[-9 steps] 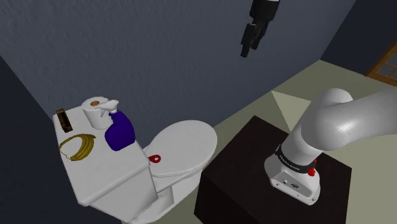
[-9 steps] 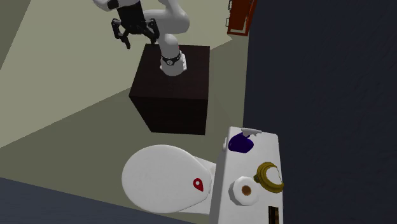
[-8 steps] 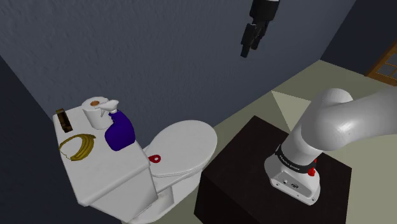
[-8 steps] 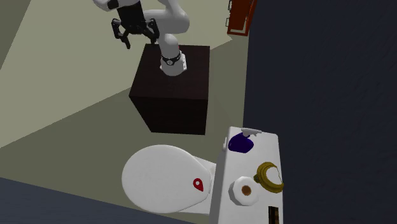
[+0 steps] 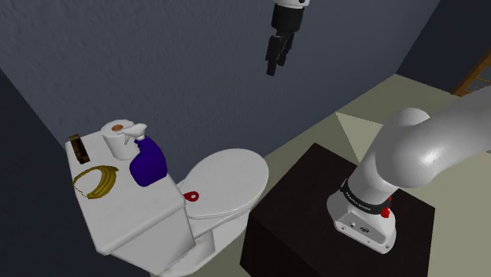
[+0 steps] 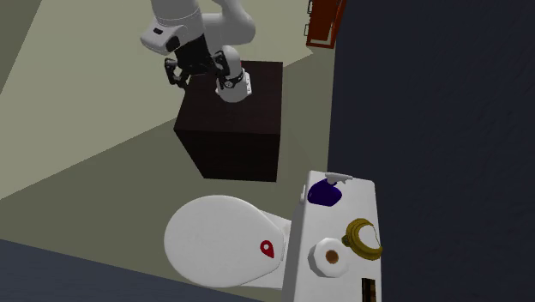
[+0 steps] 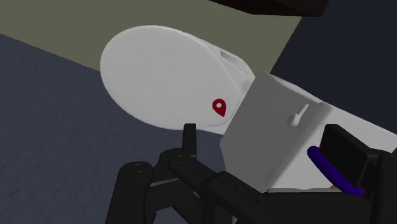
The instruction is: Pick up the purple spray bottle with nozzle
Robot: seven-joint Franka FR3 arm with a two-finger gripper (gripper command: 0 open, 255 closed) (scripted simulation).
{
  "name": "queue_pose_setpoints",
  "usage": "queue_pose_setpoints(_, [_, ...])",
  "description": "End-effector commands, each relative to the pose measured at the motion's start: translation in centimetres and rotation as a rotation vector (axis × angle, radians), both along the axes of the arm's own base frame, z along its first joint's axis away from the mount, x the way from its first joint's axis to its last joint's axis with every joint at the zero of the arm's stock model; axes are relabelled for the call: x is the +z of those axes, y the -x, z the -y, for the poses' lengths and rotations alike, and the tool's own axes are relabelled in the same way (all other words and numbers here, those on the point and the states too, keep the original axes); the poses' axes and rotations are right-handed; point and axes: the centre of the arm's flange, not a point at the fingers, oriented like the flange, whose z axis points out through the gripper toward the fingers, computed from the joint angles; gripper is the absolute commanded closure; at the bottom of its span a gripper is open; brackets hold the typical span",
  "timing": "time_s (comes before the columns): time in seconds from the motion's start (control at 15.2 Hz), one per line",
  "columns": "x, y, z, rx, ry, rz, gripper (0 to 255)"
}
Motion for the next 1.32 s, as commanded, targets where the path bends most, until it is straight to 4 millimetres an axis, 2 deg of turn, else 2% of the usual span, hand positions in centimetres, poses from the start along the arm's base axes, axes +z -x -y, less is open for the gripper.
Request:
queue_pose_setpoints(0.0, [-0.7, -2.0, -1.5, 0.049, -0.011, -0.009, 0])
queue_pose_setpoints(0.66, [-4.2, -11.0, -10.6, 0.290, -0.066, -0.056, 0])
queue_pose_setpoints(1.25, [-7.2, -16.9, -20.5, 0.507, -0.115, -0.097, 0])
